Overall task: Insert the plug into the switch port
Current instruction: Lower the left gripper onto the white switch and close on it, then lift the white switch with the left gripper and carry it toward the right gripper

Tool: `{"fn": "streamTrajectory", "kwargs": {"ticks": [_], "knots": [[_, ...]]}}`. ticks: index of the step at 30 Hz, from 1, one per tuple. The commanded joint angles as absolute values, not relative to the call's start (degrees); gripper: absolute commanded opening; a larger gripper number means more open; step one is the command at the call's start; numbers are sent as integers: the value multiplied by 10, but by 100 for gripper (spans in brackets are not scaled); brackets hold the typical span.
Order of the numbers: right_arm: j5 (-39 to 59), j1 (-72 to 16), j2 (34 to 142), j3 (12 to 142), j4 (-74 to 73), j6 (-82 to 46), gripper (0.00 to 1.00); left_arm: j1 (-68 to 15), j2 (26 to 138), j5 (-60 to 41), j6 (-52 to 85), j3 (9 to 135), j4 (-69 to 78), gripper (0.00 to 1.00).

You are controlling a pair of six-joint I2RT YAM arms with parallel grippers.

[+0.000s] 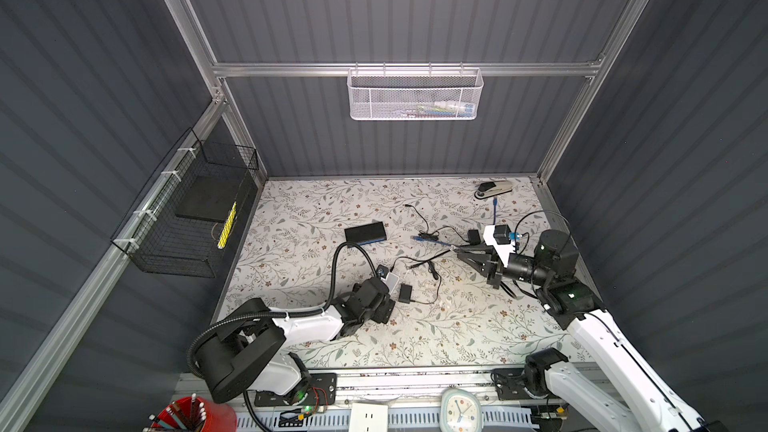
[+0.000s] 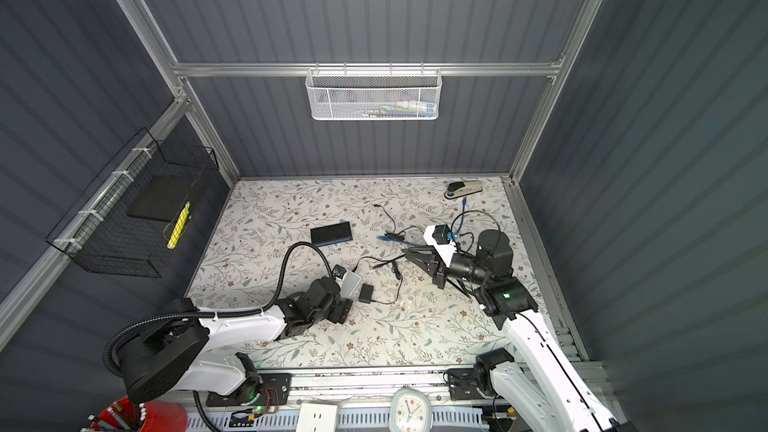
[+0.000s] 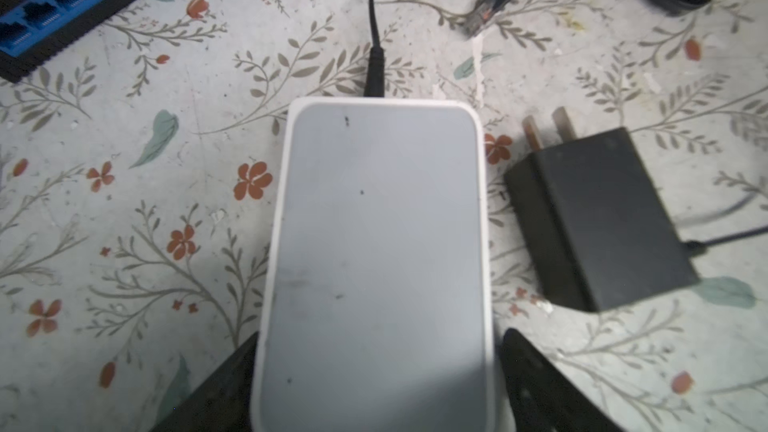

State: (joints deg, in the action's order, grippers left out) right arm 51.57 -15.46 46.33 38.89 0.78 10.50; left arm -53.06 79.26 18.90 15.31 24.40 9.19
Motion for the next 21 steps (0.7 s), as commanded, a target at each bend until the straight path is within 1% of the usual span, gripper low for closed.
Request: {"fn": "streamTrajectory", "kwargs": {"ticks": [1,2,7,10,11,13,15,17,21], "knots": [[531,-153,466,399,11,103,3,-540,777,233,162,223,123,90],[532,-152,468,400,8,101,3,-543,778,242,163,222,128,99],[536,-153,476,406,-6,92,3,-556,813,280,173,184,214,100],[537,-153,479,420,13,102,3,-556,807,286,164,139,291,100],[537,-153,479,424,21,106,3,-556,808,282,157,130,309,99],[537,-153,479,428,31,110,3,-555,821,271,152,127,328,90],[538,-153,479,430,35,110,3,-555,836,259,148,123,346,85],[539,-154,480,432,37,111,3,-555,848,254,146,121,359,85],[540,-154,482,441,50,116,3,-555,864,238,130,118,385,87]]}}
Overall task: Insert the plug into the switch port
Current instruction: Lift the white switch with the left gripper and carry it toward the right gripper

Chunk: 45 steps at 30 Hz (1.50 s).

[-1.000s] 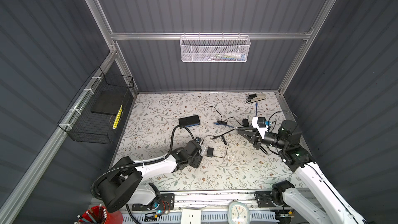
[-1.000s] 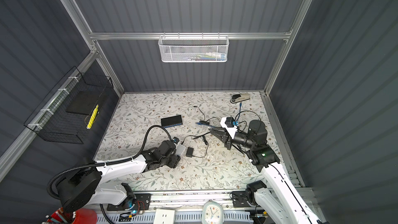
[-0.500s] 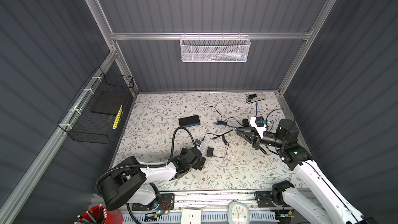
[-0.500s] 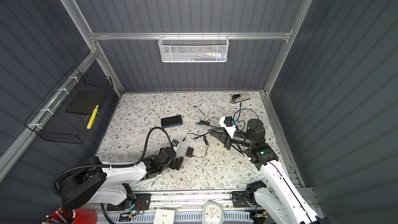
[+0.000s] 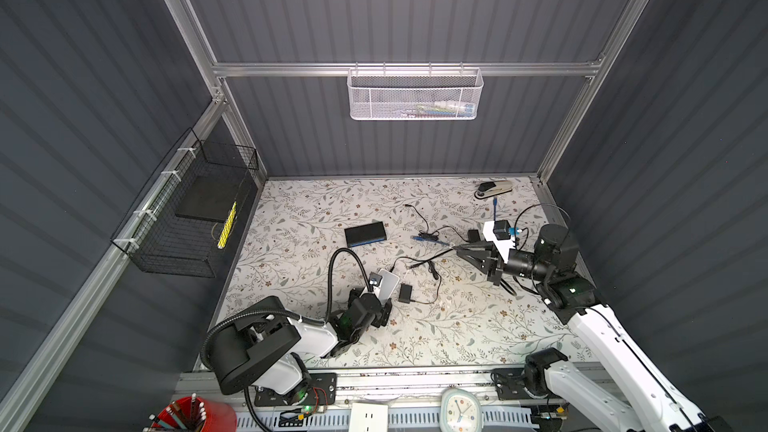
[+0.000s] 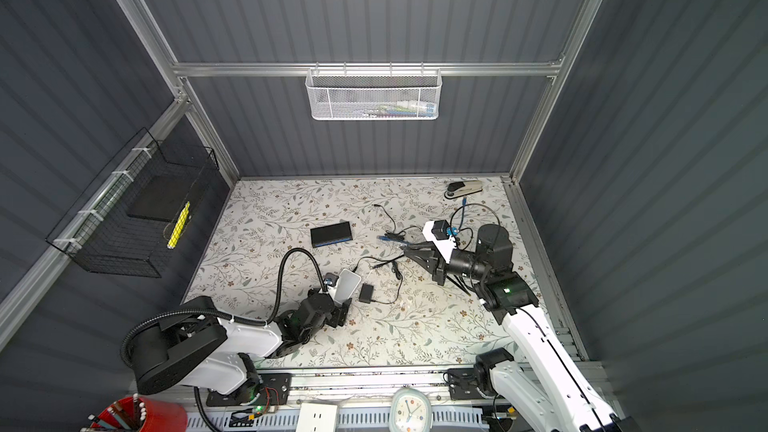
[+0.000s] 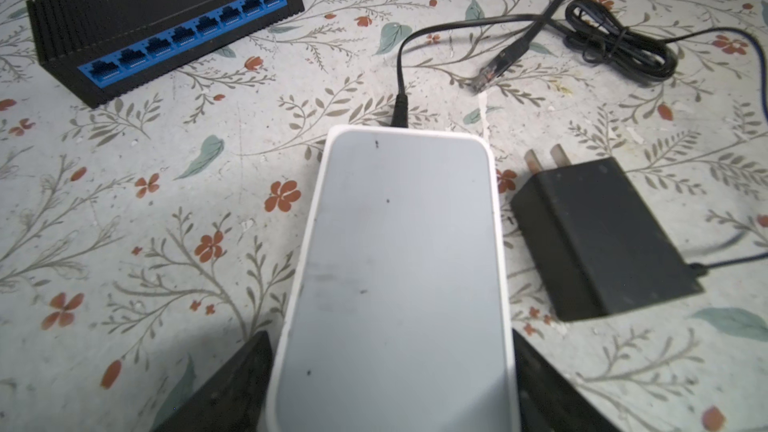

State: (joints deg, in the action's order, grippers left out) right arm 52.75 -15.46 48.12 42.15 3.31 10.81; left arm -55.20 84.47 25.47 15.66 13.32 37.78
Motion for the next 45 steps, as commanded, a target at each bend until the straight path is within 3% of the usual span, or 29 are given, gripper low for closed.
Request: {"fn": "streamTrajectory", "kwargs": {"ticks": [1,6,10,15,22,26,30,36,41,45], "knots": [[541,-154,482,443,53,116,3,-554,869,233,125,117,393,87],[540,-154,481,452,69,121,3,-533,893,208,121,110,427,78],[539,-154,482,459,86,130,3,-517,915,180,112,117,442,59],[534,-154,479,458,99,132,3,-511,848,162,100,142,370,49],[523,-154,476,485,94,66,2,-464,649,92,114,317,32,44],[498,-157,483,526,134,79,2,-456,672,15,103,475,-106,43],[427,-177,508,605,271,185,1,-455,742,-32,72,648,-216,41],[316,-223,540,626,298,204,1,-450,818,-69,34,790,-292,41],[258,-232,553,587,228,151,1,-444,831,-95,31,798,-284,41],[266,-244,561,524,140,144,1,-442,828,-113,33,791,-275,41]]}}
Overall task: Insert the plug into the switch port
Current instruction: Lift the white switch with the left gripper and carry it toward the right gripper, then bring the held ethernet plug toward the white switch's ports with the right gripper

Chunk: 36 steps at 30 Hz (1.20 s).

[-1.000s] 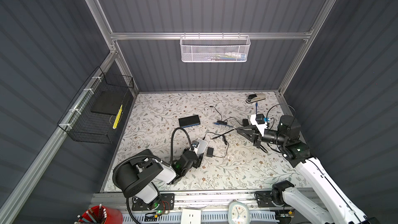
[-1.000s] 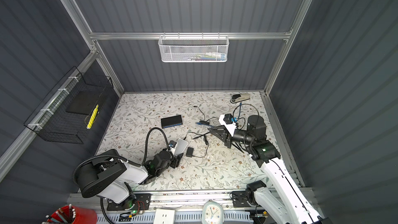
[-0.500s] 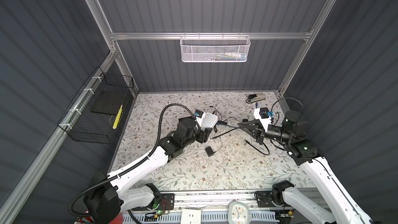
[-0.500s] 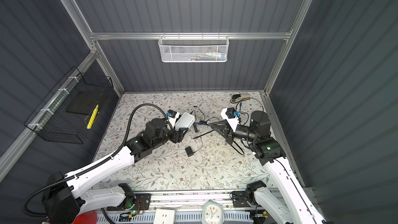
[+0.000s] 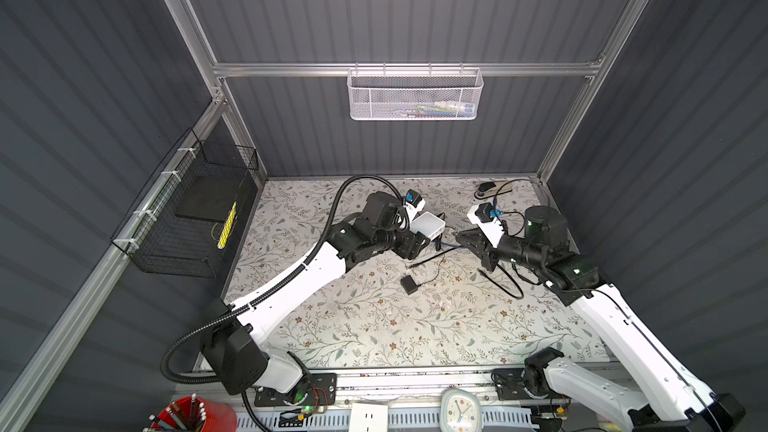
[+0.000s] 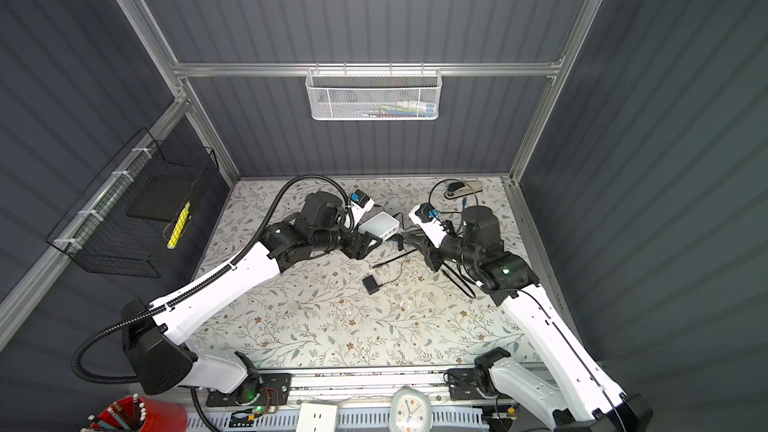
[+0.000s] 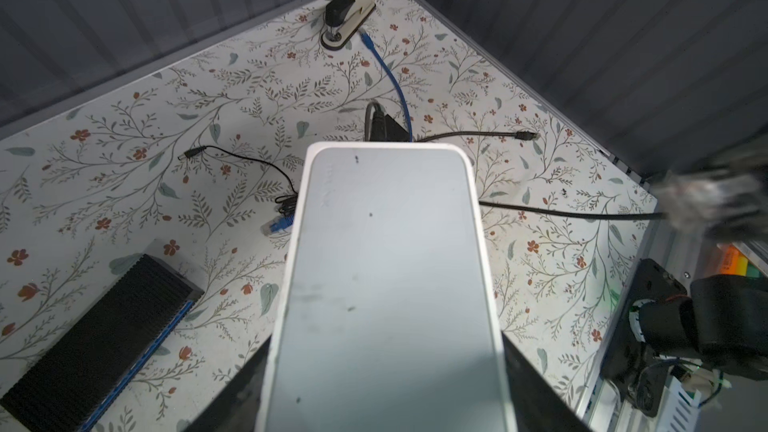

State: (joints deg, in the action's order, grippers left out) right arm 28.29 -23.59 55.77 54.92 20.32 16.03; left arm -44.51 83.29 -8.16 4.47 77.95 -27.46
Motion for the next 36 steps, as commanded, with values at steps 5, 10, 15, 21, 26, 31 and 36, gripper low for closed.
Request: {"fn": "streamTrajectory", "kwargs": {"ticks": [5,10,15,21,26,31,36], "knots": [[282,-264,558,482,67,132,1,-437,815,-137,40,758,-261,41],[258,-285,555,464,41,127,1,-434,799,-156,44,721,-234,41],[218,-289,568,478,94,133,0,-430,800,-155,48,723,-234,41],[207,-299,554,445,85,123,0,-427,792,-143,61,723,-229,41],[198,-307,577,459,78,116,0,-428,793,-142,68,717,-221,41],[168,-309,585,468,67,108,0,-428,794,-145,69,717,-221,40],[183,-309,585,468,59,110,0,-428,794,-147,67,714,-223,40]]}}
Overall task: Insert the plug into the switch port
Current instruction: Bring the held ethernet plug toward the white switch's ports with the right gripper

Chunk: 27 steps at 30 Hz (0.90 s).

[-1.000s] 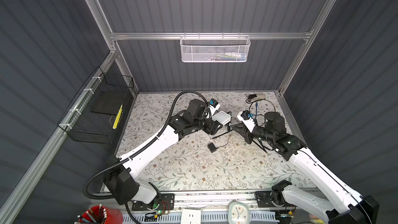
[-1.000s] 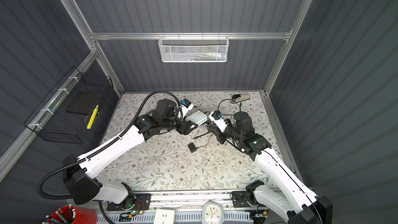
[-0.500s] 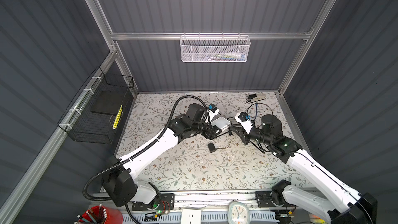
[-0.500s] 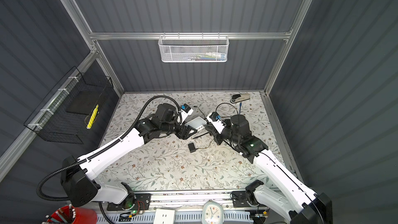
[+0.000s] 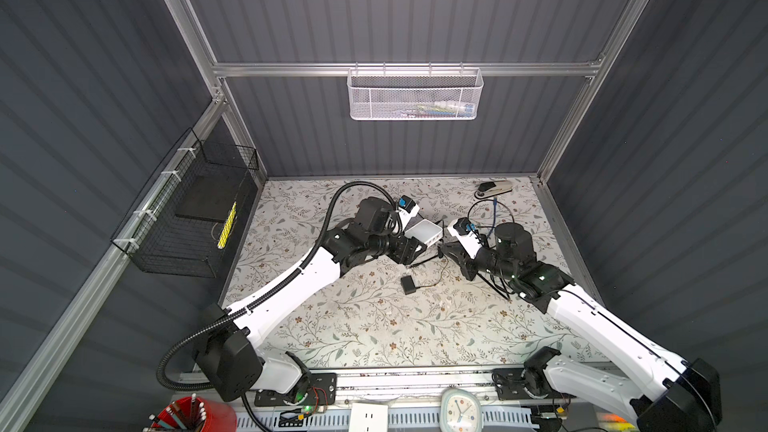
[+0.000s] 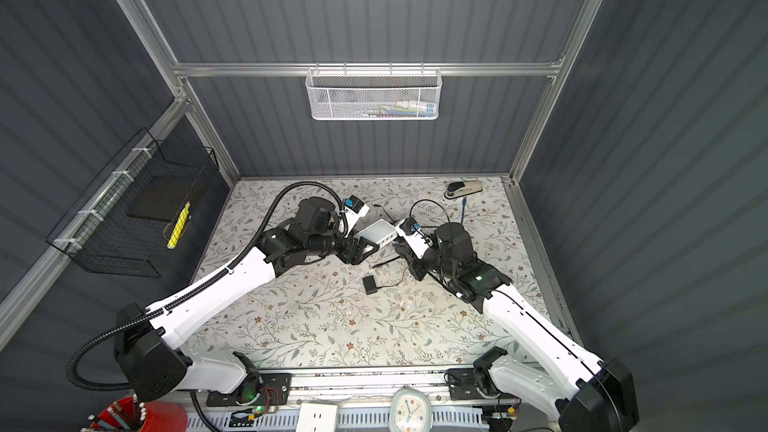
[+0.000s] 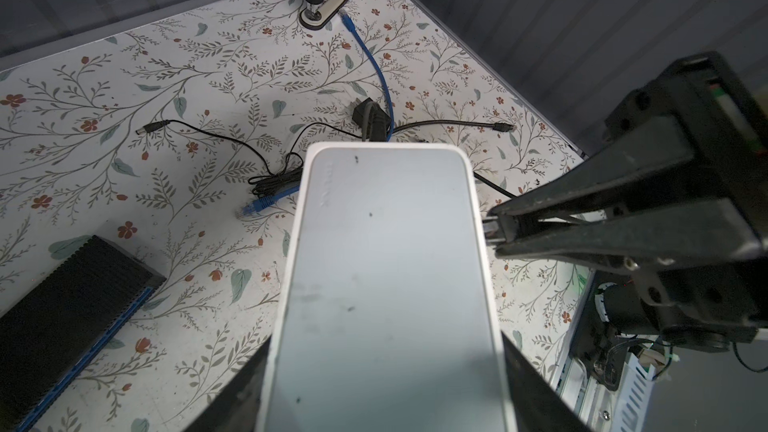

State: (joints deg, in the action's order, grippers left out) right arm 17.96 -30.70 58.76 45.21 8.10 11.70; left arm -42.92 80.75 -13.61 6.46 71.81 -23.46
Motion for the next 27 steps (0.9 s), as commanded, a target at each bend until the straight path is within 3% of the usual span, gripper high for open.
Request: {"fn": "streamTrajectory", "kwargs": {"ticks": [1,12,23,27], "knots": [[185,-309,585,468,55,110,0,-428,795,-148,67,714,-223,41],[228,-309,575,463,61,127,0,-425,799,-141,61,716,-226,41],[198,-307,571,474,83,130,0,-419,795,-144,60,712,-232,41],[146,-307,586,486,89,125,0,-420,793,-151,58,714,-233,41]]}}
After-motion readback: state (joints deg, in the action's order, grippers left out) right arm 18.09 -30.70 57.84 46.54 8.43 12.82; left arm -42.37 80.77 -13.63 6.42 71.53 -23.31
